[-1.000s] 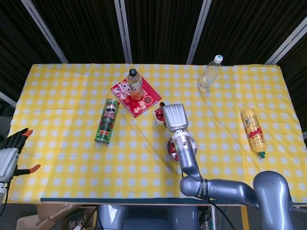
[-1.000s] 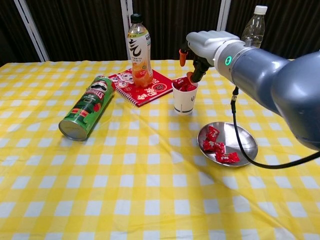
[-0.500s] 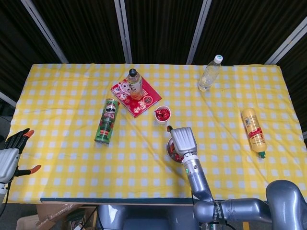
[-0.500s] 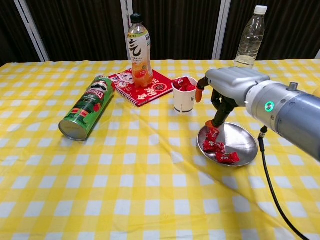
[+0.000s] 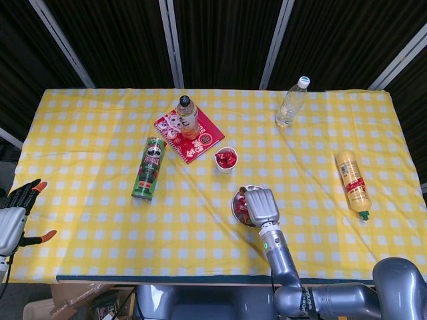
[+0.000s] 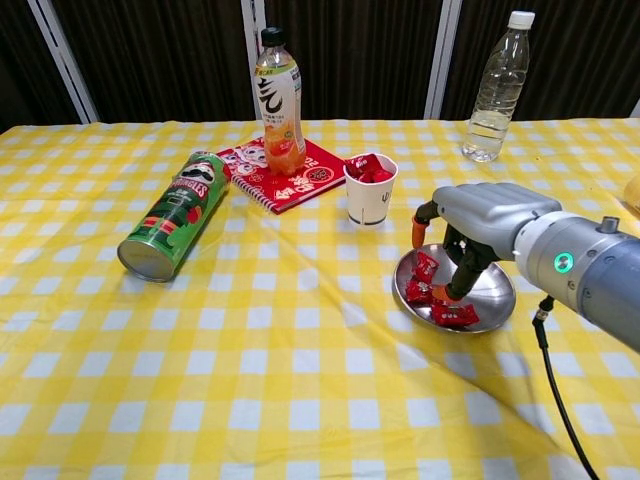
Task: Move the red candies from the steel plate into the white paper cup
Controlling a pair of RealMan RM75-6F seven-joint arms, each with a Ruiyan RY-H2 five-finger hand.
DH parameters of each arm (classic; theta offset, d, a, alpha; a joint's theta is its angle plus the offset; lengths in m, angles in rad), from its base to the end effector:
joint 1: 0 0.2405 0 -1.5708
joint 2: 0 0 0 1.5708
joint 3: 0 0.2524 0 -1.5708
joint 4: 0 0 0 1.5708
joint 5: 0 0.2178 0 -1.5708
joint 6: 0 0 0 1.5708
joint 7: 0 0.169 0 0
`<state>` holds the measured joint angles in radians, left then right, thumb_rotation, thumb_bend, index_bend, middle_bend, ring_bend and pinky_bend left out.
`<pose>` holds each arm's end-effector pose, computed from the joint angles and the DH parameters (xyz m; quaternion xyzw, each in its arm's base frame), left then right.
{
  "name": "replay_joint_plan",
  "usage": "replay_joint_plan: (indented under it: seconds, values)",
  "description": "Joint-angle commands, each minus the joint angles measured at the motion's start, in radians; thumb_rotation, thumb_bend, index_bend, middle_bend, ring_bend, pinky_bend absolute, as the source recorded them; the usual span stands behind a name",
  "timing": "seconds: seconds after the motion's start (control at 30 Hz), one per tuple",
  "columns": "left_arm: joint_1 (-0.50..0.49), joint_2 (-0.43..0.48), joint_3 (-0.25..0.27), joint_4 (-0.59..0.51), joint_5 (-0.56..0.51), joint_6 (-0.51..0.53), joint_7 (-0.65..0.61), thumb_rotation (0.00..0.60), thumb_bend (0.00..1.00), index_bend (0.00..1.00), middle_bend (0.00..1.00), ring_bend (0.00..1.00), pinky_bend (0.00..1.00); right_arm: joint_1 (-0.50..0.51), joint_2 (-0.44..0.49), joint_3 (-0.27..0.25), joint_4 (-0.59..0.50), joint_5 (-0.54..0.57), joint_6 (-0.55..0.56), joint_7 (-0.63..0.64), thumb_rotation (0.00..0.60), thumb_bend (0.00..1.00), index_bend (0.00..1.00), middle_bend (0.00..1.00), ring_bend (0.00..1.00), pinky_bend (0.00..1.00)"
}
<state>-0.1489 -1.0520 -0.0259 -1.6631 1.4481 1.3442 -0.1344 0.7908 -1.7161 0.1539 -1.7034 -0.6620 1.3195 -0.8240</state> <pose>-0.3122 0.2188 0.1449 -0.5937 -0.4628 -0.3819 0.5361 -0.1141 -0.3166 -0.0628 0.7052 -0.4241 0.2812 0.4937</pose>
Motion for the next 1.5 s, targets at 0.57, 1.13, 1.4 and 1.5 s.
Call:
replay_joint_plan:
  seconds: [0.57, 1.13, 1.4, 1.5]
  values:
    - [0.001, 0.001, -0.001, -0.009, 0.003, 0.006, -0.001, 0.6, 0.03, 0.0, 0.0, 0.0, 0.0, -0.029, 0.01, 0.005, -0.026, 0.069, 0.0, -0.053, 0.6, 0.3, 0.36, 0.82, 0.9, 0.92]
    - [0.001, 0.003, -0.001, -0.008, -0.002, 0.002, -0.006, 0.6, 0.03, 0.0, 0.0, 0.0, 0.0, -0.036, 0.009, 0.008, -0.014, 0.097, -0.021, -0.068, 0.6, 0.3, 0.36, 0.82, 0.9, 0.92]
    - [0.001, 0.002, -0.003, -0.011, -0.008, 0.001, -0.003, 0.6, 0.03, 0.0, 0.0, 0.0, 0.0, -0.031, -0.001, 0.019, 0.019, 0.115, -0.047, -0.066, 0.6, 0.3, 0.4, 0.82, 0.9, 0.92]
    - [0.0, 0.003, -0.003, -0.014, -0.01, -0.002, -0.003, 0.6, 0.03, 0.0, 0.0, 0.0, 0.0, -0.032, -0.001, 0.018, 0.027, 0.119, -0.053, -0.063, 0.6, 0.32, 0.45, 0.82, 0.9, 0.92]
